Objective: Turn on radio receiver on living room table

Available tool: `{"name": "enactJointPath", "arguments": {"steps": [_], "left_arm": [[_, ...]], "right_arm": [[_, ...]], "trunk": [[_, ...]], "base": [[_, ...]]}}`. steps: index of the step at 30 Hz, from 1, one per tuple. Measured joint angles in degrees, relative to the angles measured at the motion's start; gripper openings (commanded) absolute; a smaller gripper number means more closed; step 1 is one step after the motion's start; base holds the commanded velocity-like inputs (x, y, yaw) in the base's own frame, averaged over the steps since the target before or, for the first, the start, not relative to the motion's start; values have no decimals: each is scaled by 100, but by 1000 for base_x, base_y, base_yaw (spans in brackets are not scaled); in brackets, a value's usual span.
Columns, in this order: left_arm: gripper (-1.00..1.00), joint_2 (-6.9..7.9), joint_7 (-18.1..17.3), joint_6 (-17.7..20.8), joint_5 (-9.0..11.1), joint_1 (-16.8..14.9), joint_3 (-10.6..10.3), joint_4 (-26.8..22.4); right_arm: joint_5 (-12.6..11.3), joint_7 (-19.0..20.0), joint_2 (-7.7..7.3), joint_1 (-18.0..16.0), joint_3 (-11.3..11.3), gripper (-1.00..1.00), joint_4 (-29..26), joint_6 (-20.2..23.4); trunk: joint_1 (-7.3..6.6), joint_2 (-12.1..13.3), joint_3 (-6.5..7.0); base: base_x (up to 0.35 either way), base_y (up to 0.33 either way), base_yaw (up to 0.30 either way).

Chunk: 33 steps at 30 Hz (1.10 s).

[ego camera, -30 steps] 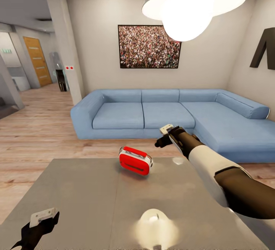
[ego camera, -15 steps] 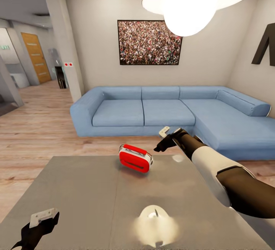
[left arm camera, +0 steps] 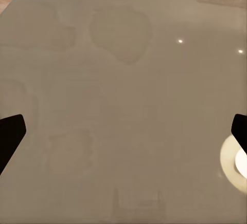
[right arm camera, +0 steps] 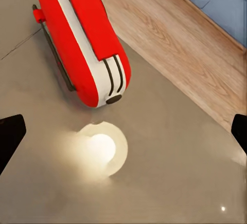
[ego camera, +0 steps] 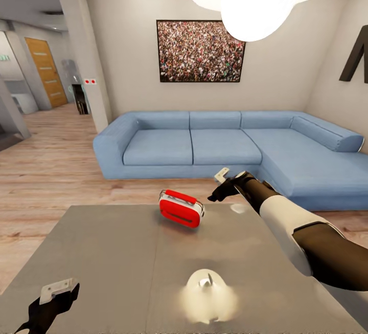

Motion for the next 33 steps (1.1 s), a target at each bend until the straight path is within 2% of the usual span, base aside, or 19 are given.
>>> {"name": "enactJointPath", "arguments": {"steps": [14, 17, 20, 21, 26, 33], "left_arm": [[100, 0, 0, -8, 0, 0, 0, 96], [100, 3, 0, -12, 0, 0, 0, 114], [100, 2, 0, -12, 0, 0, 0, 120], [100, 1, 0, -13, 0, 0, 0, 121], [100, 0, 0, -13, 0, 0, 0, 123], [100, 0, 0, -13, 0, 1, 0, 123]], "right_arm": [[5, 61, -49, 1, 1, 100, 37, -311], [43, 519, -172, 1, 5, 100, 147, -728], [58, 1072, -384, 0, -1, 100, 166, -951], [64, 1305, -496, 0, -7, 100, 159, -1003], [63, 1511, -611, 0, -19, 100, 143, -1048], [61, 1538, -639, 0, -25, 100, 139, -1063]], "trunk": [[0, 0, -128], [0, 0, -155], [0, 0, -183], [0, 0, -192], [0, 0, -238], [0, 0, -297]], "base": [[0, 0, 0], [0, 0, 0], [0, 0, 0], [0, 0, 0], [0, 0, 0], [0, 0, 0]]}}
